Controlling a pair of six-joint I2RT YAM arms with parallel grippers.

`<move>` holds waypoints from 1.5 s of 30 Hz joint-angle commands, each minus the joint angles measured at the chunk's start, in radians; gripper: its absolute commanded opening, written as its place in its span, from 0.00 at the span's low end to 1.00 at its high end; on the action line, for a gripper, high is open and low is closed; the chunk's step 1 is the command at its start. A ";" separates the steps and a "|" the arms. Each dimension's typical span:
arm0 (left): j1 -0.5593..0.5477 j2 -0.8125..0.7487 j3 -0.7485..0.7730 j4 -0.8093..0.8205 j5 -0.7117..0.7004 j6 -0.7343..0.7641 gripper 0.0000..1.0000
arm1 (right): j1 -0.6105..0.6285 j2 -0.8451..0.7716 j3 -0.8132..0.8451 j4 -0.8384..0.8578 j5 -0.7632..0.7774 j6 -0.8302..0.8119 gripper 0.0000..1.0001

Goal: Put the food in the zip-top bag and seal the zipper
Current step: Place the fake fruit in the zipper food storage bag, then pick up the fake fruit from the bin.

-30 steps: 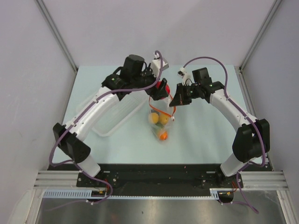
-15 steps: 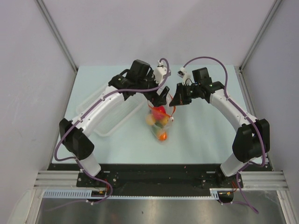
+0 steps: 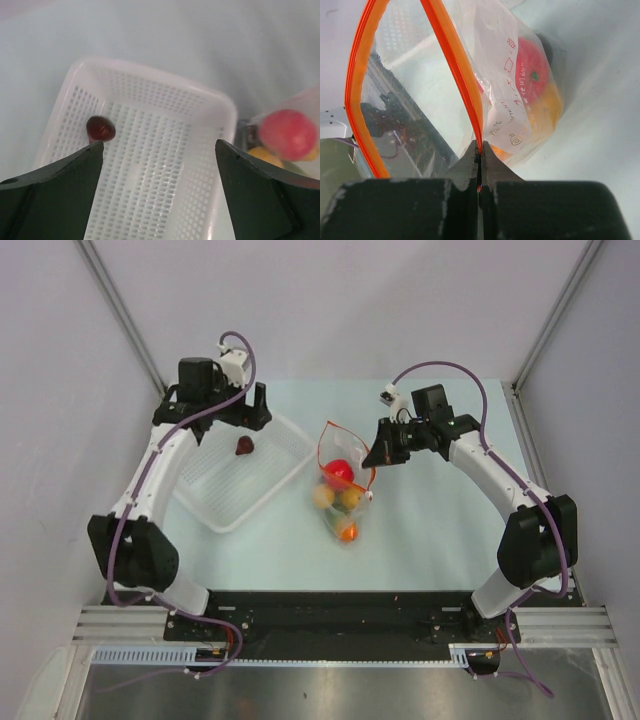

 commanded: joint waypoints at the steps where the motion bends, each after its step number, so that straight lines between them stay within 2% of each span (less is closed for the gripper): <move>1: 0.036 0.095 -0.063 0.034 -0.088 0.048 0.96 | 0.004 -0.010 0.008 0.029 -0.017 0.005 0.00; 10: 0.039 0.279 -0.065 0.093 -0.205 0.145 0.91 | -0.006 -0.012 -0.004 0.027 -0.018 0.002 0.00; 23: 0.037 0.496 0.017 0.163 -0.248 0.235 0.89 | -0.010 -0.012 -0.007 0.024 -0.021 0.001 0.00; 28: 0.037 0.528 0.018 0.173 -0.236 0.257 0.85 | -0.016 -0.010 -0.012 0.024 -0.022 0.001 0.00; 32: 0.037 0.534 0.014 0.172 -0.230 0.260 0.80 | -0.016 -0.004 -0.010 0.026 -0.023 0.002 0.00; 35: 0.037 0.523 0.009 0.167 -0.214 0.258 0.72 | -0.016 0.000 -0.007 0.027 -0.025 0.004 0.00; 36: 0.037 0.517 0.008 0.164 -0.211 0.258 0.66 | -0.016 0.000 -0.006 0.027 -0.025 0.002 0.00; 38: 0.037 0.490 -0.003 0.158 -0.196 0.248 0.62 | -0.016 0.000 -0.007 0.026 -0.023 -0.001 0.00; 43: 0.037 0.301 -0.017 0.104 -0.116 0.188 0.57 | -0.013 0.002 -0.002 0.021 -0.025 -0.010 0.00; 45: 0.036 0.191 -0.015 0.075 -0.003 0.173 0.57 | -0.007 0.003 -0.001 0.020 -0.025 -0.019 0.00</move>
